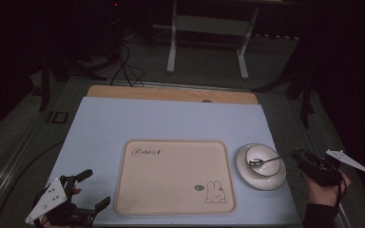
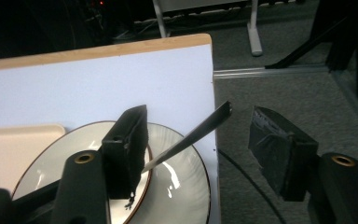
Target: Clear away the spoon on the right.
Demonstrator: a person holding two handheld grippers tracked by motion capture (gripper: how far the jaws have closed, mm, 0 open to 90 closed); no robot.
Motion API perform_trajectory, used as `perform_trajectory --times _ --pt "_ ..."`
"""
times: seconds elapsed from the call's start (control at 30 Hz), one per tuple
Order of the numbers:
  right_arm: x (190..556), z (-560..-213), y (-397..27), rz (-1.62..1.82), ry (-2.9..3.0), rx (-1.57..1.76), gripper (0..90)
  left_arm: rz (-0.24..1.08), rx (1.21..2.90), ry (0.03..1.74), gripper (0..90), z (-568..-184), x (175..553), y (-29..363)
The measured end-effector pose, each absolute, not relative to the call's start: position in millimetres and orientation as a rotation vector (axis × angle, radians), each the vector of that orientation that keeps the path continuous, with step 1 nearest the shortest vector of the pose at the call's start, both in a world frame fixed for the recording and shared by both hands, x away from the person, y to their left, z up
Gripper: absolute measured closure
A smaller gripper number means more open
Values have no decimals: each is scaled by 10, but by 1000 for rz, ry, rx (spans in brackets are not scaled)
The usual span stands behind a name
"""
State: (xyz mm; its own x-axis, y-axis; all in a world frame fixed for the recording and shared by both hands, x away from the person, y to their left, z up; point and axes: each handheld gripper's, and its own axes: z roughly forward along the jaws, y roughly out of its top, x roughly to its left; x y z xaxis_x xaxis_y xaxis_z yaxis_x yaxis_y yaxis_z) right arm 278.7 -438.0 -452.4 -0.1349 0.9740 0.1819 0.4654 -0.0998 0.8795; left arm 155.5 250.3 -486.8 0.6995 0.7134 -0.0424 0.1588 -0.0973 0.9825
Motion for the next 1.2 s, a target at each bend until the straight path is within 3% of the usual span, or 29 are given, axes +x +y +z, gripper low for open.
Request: perform_trajectory --times 0.4,0.43,0.47,0.5,0.53,0.6,1.2 --pt "2907 -4562 -4477 1303 1638 1639 577 543 1645 717 0 -4873 1555 2494" --pt "2917 -4568 -4485 1311 1637 1641 644 543 1648 716 0 -4873 1555 2491" --pt "2917 -4568 -4485 1311 1637 1641 644 543 1648 716 0 -4873 1555 2491" --pt "2924 -4566 -4484 1315 1640 1642 711 544 1648 717 0 -4875 1556 2488" --pt "2924 -4566 -4484 1315 1640 1642 711 544 1648 717 0 -4875 1556 2488" --pt "2924 -4546 -4484 1310 1635 1645 800 550 1658 720 0 -4879 1559 2484" --pt "2895 -4331 -4364 1376 1721 1541 884 544 1644 710 0 -4872 1551 2489"
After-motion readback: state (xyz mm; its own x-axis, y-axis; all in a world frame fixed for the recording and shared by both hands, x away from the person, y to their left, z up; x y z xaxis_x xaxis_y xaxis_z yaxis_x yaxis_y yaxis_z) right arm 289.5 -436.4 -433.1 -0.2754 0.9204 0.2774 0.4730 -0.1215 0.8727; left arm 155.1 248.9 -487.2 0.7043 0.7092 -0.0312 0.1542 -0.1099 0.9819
